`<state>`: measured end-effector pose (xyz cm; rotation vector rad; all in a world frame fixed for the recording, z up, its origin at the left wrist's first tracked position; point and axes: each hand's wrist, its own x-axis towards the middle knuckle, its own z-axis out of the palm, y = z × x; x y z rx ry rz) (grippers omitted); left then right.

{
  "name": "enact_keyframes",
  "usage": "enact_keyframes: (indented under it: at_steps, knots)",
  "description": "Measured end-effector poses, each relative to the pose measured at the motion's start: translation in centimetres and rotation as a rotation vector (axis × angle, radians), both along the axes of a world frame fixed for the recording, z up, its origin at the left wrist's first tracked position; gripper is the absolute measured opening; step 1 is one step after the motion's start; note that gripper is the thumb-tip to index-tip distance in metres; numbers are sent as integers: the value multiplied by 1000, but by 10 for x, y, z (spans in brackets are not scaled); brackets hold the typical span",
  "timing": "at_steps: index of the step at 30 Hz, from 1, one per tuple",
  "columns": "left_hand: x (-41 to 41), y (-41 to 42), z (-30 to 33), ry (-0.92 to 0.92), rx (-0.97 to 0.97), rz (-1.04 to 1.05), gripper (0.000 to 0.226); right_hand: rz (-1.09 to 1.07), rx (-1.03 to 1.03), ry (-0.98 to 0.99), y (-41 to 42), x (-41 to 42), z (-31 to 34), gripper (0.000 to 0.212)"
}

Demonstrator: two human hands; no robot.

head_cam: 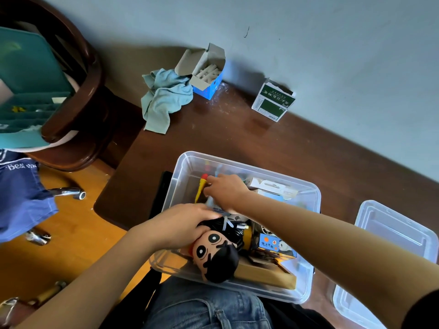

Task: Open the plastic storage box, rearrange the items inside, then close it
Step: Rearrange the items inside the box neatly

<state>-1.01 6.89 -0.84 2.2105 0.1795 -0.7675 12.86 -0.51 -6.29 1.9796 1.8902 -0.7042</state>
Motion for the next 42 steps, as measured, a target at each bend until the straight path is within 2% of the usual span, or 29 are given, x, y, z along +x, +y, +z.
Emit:
enact_keyframes:
  at_steps: [4,6,9,12,16,19,27,32,34,36,39,42]
  knots:
    - [-9,0,2,-90,267,31,37,14,-74,-64,5,-6,0,28]
    - [-15,-1,4,-134,318,31,36,-15,-80,-53,8,-7,0,25]
    - [-21,-3,4,-401,396,11,26,-69,-55,19,13,-11,-1,17]
    - [-26,8,-2,-592,470,232,30,-86,-85,106,15,-15,-4,19]
    - [-18,26,-17,-547,319,657,41,-140,-101,150,22,-14,-6,15]
    - [-8,20,-29,-547,120,829,42,-130,-92,120,25,-18,-11,12]
    - [-5,18,-32,-572,83,862,43,-152,-159,90,33,-23,-25,15]
    - [-5,18,-32,-588,83,851,43,-193,-125,84,31,-26,-28,12]
    - [-6,18,-34,-594,86,850,41,-287,-105,180,26,-24,-26,10]
    - [-7,19,-35,-598,95,842,41,-480,-25,403,19,-19,-18,17]
    - [-7,19,-37,-592,107,839,40,-688,226,683,4,-18,9,13]
    - [-7,18,-33,-617,140,838,39,-743,455,733,-19,-12,48,7]
